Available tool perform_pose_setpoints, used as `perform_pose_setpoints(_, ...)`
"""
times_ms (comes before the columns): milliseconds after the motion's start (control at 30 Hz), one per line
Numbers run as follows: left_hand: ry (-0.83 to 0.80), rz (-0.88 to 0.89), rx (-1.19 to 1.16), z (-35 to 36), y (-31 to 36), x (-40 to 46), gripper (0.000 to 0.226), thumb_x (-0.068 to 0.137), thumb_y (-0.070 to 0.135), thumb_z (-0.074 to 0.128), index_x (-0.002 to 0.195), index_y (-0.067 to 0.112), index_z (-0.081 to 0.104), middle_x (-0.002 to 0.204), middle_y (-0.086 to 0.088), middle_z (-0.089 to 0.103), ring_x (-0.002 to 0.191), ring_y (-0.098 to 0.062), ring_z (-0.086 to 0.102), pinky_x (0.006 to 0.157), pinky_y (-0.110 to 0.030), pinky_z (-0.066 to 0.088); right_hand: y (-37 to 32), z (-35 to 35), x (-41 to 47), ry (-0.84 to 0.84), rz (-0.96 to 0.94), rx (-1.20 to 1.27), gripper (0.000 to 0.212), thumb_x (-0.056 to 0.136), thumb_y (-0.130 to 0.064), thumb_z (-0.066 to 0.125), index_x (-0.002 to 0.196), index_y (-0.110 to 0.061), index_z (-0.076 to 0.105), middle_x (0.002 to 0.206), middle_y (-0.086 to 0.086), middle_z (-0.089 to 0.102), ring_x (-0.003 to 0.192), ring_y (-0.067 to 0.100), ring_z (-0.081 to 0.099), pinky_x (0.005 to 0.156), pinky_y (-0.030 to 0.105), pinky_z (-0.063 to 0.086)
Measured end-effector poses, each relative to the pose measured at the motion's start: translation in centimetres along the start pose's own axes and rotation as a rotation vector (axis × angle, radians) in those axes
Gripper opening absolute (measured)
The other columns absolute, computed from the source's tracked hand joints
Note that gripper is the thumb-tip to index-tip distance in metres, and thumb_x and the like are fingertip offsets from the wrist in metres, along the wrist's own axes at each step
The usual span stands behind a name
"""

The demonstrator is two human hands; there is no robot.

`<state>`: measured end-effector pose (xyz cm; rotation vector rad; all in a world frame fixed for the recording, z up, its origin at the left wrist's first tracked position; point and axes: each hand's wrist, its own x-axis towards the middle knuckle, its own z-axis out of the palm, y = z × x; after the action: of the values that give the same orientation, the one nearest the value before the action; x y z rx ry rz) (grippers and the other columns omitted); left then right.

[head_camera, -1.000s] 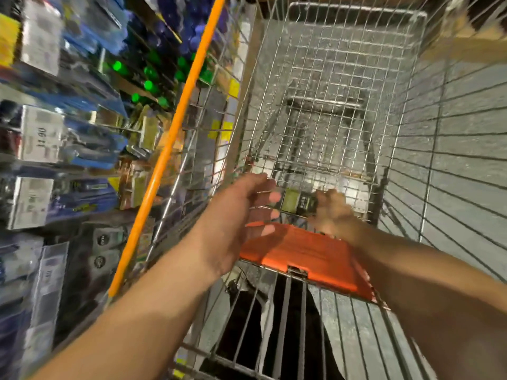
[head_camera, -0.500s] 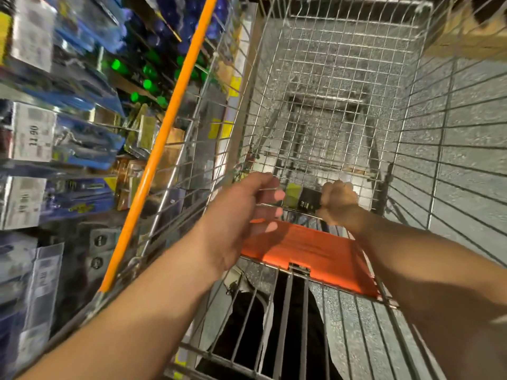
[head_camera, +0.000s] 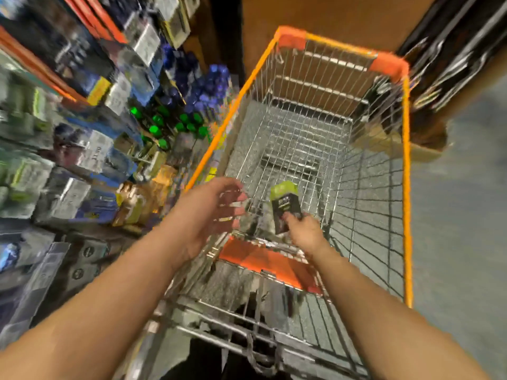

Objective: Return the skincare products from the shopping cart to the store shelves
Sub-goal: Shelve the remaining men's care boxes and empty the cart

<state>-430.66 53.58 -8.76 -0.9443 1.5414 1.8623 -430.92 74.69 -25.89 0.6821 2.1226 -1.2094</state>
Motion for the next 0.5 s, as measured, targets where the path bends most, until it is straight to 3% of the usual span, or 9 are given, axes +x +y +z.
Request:
perform_pose_setpoints(100, -0.015, 0.067, -0.036, -1.2, 1.2, -3.2, 0.015, 0.099, 0.029, 0.056, 0.094, 0.021, 0.067, 0.094, -0.002, 0.069, 0.072, -0.017, 0.063, 0.068, -0.033, 0.049, -5.1, -0.8, -5.4, 0.022, -0.059, 0.295, 0.023, 0.103, -0.034, 0.061, 0.108, -0.012, 0.062, 0.094, 0.011, 0.074, 0.07, 0.019, 0.067, 0.057, 0.027, 0.055)
perform_pose_setpoints(200, 0.025, 0.19, -0.02, -2.2, 2.8, -6.2, 0.013, 0.098, 0.029, 0.061, 0.098, 0.021, 0.072, 0.092, 0.007, 0.07, 0.073, -0.01, 0.063, 0.066, -0.029, 0.05, -10.4, -0.4, -11.1, -0.007, -0.227, 0.536, 0.011, 0.102, -0.028, 0.064, 0.106, -0.018, 0.067, 0.101, 0.008, 0.076, 0.081, 0.018, 0.069, 0.061, 0.03, 0.055)
perform_pose_setpoints(300, 0.032, 0.352, 0.043, -3.3, 4.6, -9.6, 0.017, 0.102, 0.028, 0.059, 0.116, 0.028, 0.07, 0.112, 0.014, 0.07, 0.093, 0.0, 0.063, 0.066, -0.028, 0.057, -15.1, 0.3, -16.5, -0.131, -0.392, 0.653, 0.011, 0.099, -0.024, 0.068, 0.109, -0.019, 0.068, 0.1, -0.001, 0.079, 0.085, 0.014, 0.071, 0.074, 0.033, 0.053)
perform_pose_setpoints(367, 0.045, 0.416, 0.045, -4.5, 5.6, -12.2, 0.025, 0.102, 0.032, 0.059, 0.127, 0.034, 0.065, 0.125, 0.014, 0.069, 0.107, -0.004, 0.065, 0.082, -0.04, 0.063, -17.6, 0.7, -19.8, -0.216, -0.515, 0.68, 0.025, 0.093, -0.023, 0.07, 0.117, -0.017, 0.068, 0.108, 0.002, 0.079, 0.095, 0.017, 0.073, 0.087, 0.039, 0.055)
perform_pose_setpoints(433, 0.026, 0.499, 0.063, -6.1, 6.4, -14.7, 0.026, 0.103, 0.032, 0.059, 0.126, 0.042, 0.065, 0.124, 0.013, 0.072, 0.112, -0.007, 0.068, 0.089, -0.046, 0.062, -19.7, 1.3, -22.5, -0.295, -0.601, 0.669, 0.04, 0.088, -0.025, 0.068, 0.126, -0.014, 0.066, 0.12, 0.007, 0.076, 0.113, 0.027, 0.071, 0.104, 0.047, 0.052)
perform_pose_setpoints(500, 0.054, 0.602, 0.092, -7.9, 7.0, -17.1, 0.031, 0.102, 0.029, 0.06, 0.131, 0.041, 0.063, 0.12, 0.015, 0.073, 0.109, -0.005, 0.07, 0.083, -0.039, 0.063, -21.5, 2.2, -24.7, -0.347, -0.666, 0.655, 0.048, 0.088, -0.024, 0.067, 0.133, -0.011, 0.062, 0.127, 0.009, 0.073, 0.123, 0.031, 0.066, 0.113, 0.055, 0.045)
